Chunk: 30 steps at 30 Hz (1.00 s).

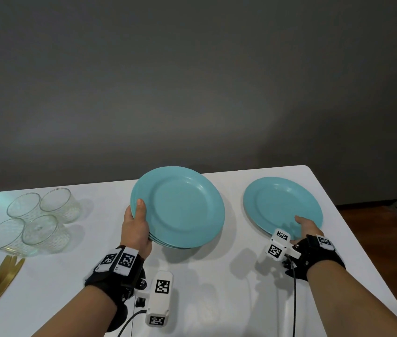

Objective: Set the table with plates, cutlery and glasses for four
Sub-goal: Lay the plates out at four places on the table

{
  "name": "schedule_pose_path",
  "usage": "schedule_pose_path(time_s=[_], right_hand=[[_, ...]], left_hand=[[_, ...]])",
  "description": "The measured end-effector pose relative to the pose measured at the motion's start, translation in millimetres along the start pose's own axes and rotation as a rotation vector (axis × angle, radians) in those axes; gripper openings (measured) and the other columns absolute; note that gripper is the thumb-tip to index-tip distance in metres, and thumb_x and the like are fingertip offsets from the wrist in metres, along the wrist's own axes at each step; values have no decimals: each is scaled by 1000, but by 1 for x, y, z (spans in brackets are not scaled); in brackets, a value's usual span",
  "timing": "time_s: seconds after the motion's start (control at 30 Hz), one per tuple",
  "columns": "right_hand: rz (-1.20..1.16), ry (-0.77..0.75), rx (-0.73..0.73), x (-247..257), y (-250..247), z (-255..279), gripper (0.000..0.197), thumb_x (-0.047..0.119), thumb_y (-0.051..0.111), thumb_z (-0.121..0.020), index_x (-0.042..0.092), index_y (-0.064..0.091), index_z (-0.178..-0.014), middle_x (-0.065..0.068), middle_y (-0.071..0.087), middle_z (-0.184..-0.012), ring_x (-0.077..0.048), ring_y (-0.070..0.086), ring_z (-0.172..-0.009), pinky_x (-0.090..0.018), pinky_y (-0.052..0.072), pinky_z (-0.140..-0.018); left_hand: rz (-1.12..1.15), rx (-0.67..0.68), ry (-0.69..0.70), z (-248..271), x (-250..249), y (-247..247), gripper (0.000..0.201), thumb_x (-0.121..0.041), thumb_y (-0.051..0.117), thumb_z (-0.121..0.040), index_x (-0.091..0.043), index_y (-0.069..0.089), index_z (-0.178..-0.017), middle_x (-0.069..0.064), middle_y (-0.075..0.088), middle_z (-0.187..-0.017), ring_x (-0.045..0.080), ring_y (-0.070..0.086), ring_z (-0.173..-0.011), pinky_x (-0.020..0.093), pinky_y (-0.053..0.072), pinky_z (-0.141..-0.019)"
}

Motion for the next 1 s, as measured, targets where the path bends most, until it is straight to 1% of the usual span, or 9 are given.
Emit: schedule_pose_path(time_s=[0.07, 0.2, 0.3, 0.37, 0.5, 0.6, 0.73, 0.87, 1.0], right_hand=[[36, -12, -10, 4, -2, -1, 56, 23, 57, -92, 9, 38, -142, -11, 35, -148, -43, 45, -125, -49, 45, -91], [44, -8, -19, 3, -3, 0, 52, 15, 58, -90, 5, 40, -138, -17, 47, -136, -42, 54, -116, -43, 49, -72], [101, -15, -55, 4, -2, 1, 56, 20, 67, -80, 6, 45, -129, -15, 53, -119, -37, 58, -100, -46, 49, -86], [222, -17, -135, 3, -9, -10, 83, 36, 75, -59, 5, 43, -129, -16, 55, -120, -36, 60, -103, -42, 47, -91], [419, -161, -275, 25, -6, 16, 67, 23, 62, -74, 6, 39, -135, -20, 46, -136, -37, 48, -122, -40, 39, -100], [450, -385, -115, 36, 47, 38, 50, 21, 60, -87, 10, 45, -133, -18, 49, -134, -35, 48, -123, -38, 37, -104], [478, -446, 342, 4, 130, 67, 21, 38, 60, -89, 18, 65, -93, -9, 69, -103, -27, 65, -92, -41, 51, -93], [604, -494, 343, -10, 144, 81, 29, 30, 60, -90, 9, 63, -109, -11, 67, -107, -29, 63, -99, -39, 50, -92], [625, -496, 349, -13, 143, 86, 32, 25, 61, -89, 9, 54, -115, -5, 58, -100, -23, 57, -91, -33, 47, -86]], left_hand=[[11, 11, 5, 1, -1, 5, 37, -40, 42, -97, -23, 44, -130, 2, 57, -121, 26, 57, -106, 45, 49, -91], [7, 18, 10, 2, 0, 10, 38, -40, 41, -98, -23, 44, -131, 1, 57, -119, 26, 57, -104, 41, 48, -85], [2, 25, -1, 3, 2, 12, 37, -41, 41, -97, -23, 45, -129, 2, 57, -120, 26, 57, -105, 41, 48, -86], [-4, 22, -5, 5, 3, 12, 36, -41, 42, -97, -24, 45, -128, 2, 57, -122, 26, 57, -106, 42, 49, -87], [-28, 32, -6, 9, 3, 14, 39, -42, 40, -97, -23, 44, -131, 1, 56, -121, 26, 56, -106, 40, 48, -86], [-39, 35, -41, 8, 10, 10, 40, -46, 39, -96, -25, 45, -130, 0, 56, -125, 25, 57, -108, 39, 49, -85], [-61, 69, -93, 12, 23, 12, 52, -59, 38, -90, -24, 51, -126, 3, 58, -131, 23, 60, -112, 39, 51, -86], [-21, 81, -185, 20, 30, 12, 45, -49, 24, -99, -21, 51, -120, 0, 66, -102, 16, 62, -90, 38, 46, -87], [-94, 45, -173, 18, 31, -10, 36, -48, 40, -94, -26, 57, -116, 6, 62, -124, 26, 61, -109, 47, 49, -95]])
Point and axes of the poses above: each hand's wrist, its own z-axis away from the middle knuckle, its own y-axis out of the palm, x = y × z, the point moved 10 cm from there along -z, towards the middle knuckle
